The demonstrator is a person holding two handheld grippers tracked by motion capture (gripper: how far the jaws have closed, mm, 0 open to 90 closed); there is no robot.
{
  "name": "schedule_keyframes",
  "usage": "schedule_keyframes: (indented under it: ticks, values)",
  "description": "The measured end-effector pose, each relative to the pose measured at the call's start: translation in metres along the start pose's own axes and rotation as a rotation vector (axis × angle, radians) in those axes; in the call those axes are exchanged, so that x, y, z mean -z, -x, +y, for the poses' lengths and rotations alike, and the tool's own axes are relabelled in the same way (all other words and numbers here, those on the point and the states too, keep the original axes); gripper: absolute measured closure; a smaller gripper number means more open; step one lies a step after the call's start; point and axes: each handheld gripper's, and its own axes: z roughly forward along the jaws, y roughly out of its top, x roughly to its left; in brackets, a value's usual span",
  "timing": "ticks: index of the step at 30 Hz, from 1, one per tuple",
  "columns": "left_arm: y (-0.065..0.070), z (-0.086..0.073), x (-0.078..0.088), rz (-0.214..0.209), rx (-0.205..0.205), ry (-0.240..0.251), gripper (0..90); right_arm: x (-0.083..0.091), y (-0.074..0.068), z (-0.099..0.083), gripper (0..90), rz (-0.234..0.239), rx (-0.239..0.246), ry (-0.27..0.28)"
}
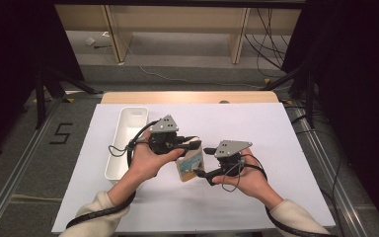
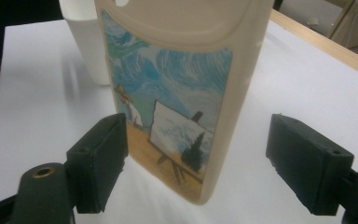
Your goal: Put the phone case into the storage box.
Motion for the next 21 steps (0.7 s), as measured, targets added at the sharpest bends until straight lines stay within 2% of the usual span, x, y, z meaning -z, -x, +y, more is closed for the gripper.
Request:
schedule_keyframes:
  ticks: [4, 10, 14, 21]
  values:
    - [0.0007, 0.0006, -0.0002, -0.023, -0.006, 0.000, 79.0, 0.0007, -0.0003, 0.0004, 23.3, 0.026, 0.003, 0.010]
    - [0.0035, -0.0003, -0.0038, -0.064, -0.029, -0.013, 79.0, 0.0010, 0.0001, 0.0004, 29.5, 0.068, 0.003, 0.019]
    - [0.0066, -0.0007, -0.0060, -0.080, -0.044, -0.011, 79.1, 0.0015, -0.0006, 0.0007, 40.1, 0.091, 0.007, 0.021]
    - [0.0095, -0.0016, -0.0082, -0.090, -0.058, -0.018, 79.0, 0.0027, 0.0021, -0.0005, 55.7, 0.123, -0.002, -0.009]
